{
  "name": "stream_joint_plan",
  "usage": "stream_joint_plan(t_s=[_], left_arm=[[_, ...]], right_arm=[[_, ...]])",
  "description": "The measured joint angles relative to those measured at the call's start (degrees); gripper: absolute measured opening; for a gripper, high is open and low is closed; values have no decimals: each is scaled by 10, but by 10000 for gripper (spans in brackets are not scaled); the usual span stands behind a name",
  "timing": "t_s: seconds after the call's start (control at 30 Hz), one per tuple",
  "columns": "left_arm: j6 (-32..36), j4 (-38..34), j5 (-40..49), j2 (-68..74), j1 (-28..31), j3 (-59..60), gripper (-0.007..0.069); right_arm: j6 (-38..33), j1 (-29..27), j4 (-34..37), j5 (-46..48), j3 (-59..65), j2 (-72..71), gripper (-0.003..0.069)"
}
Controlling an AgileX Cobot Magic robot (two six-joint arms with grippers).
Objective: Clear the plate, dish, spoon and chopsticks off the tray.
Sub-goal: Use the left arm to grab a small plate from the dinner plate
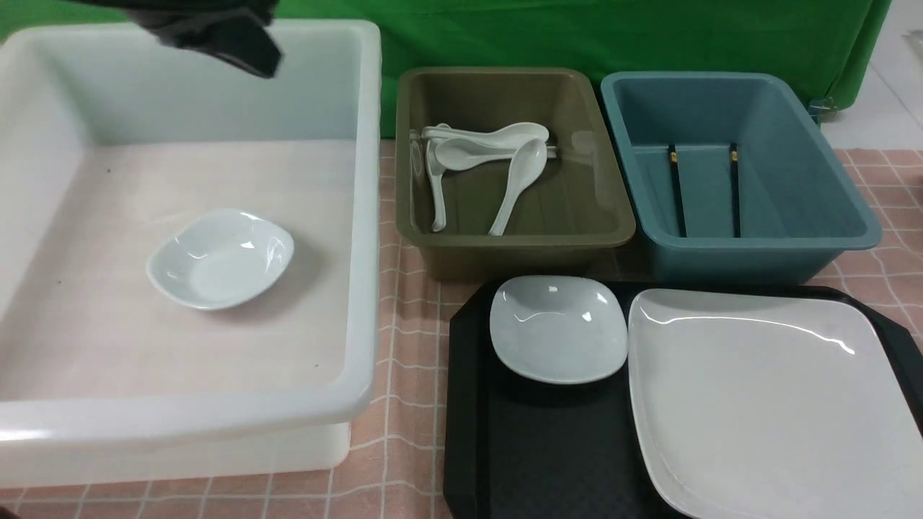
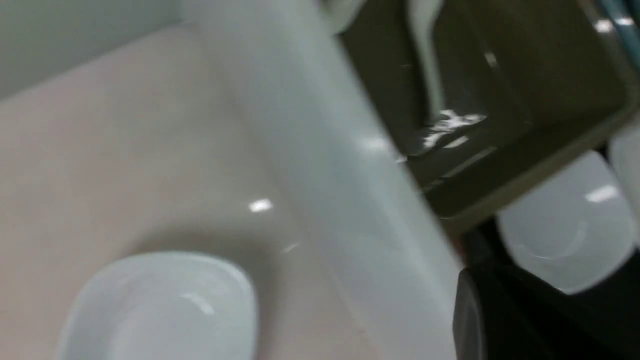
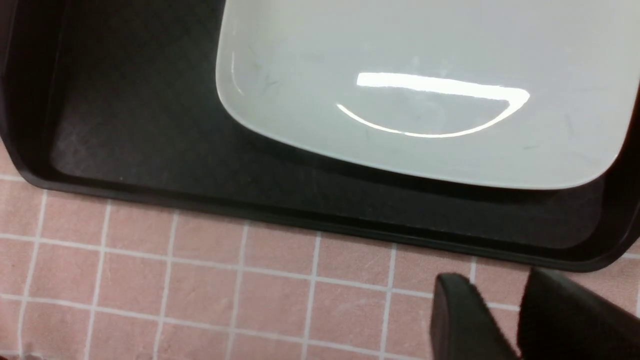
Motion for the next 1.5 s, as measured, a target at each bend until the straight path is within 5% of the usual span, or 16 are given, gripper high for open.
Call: stream_joint_plan(t_s=[0.2, 0.57, 0.8, 0.97, 1.13, 1.5], left_arm=[[-10, 35, -11, -12, -200, 82, -1], [-28, 351, -111, 121, -416, 97, 200], [-35, 413, -180, 204, -440, 97, 377], [-42, 431, -225, 240, -438, 98, 387], [-63, 446, -259, 262, -438, 98, 341], [-99, 447, -245, 270, -416, 98, 97]], right_arm=[[-1, 0, -1, 0, 0, 0, 239], [-2, 0, -1, 0, 0, 0, 239], [-2, 0, -1, 0, 0, 0, 239], [-2, 0, -1, 0, 0, 0, 239], [-2, 0, -1, 0, 0, 0, 239], [-2, 0, -1, 0, 0, 0, 239]])
